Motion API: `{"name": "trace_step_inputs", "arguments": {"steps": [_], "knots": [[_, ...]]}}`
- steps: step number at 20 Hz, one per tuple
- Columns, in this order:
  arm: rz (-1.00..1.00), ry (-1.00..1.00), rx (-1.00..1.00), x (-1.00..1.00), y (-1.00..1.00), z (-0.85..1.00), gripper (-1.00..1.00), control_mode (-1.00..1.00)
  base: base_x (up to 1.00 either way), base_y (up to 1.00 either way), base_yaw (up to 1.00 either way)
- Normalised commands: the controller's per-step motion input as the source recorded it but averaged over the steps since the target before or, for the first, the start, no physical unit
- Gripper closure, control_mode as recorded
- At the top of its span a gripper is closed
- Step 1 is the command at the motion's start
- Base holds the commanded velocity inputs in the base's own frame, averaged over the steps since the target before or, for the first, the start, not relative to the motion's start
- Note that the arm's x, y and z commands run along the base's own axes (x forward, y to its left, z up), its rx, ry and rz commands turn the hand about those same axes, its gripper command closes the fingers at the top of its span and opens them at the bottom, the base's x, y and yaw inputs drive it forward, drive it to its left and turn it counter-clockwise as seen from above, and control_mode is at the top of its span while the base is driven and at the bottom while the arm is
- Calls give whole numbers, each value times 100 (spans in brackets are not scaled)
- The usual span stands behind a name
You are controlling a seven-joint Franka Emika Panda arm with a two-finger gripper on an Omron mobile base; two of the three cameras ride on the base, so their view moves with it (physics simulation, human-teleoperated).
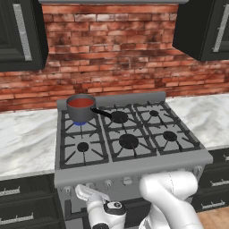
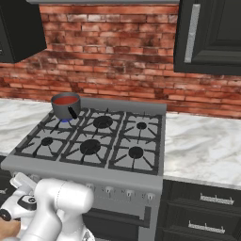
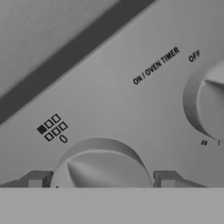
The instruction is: Wait until the marinara sauce is simmered to a deep red color and then turn off the stove.
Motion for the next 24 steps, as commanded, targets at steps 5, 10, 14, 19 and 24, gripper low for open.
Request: {"name": "trace_step_inputs", "arguments": {"steps": [5, 10, 14, 19, 24], "knots": [[-3, 3, 36, -5, -44, 12, 100, -100, 0, 0, 0], [-9, 0, 51, -21, -51, 1, 100, -100, 0, 0, 0], [-24, -7, 61, -53, -40, -16, 100, -100, 0, 0, 0], [-33, -15, 49, -41, -6, -34, 100, -100, 0, 0, 0], [-33, -10, 40, -15, 0, -20, 100, -100, 0, 0, 0]]}}
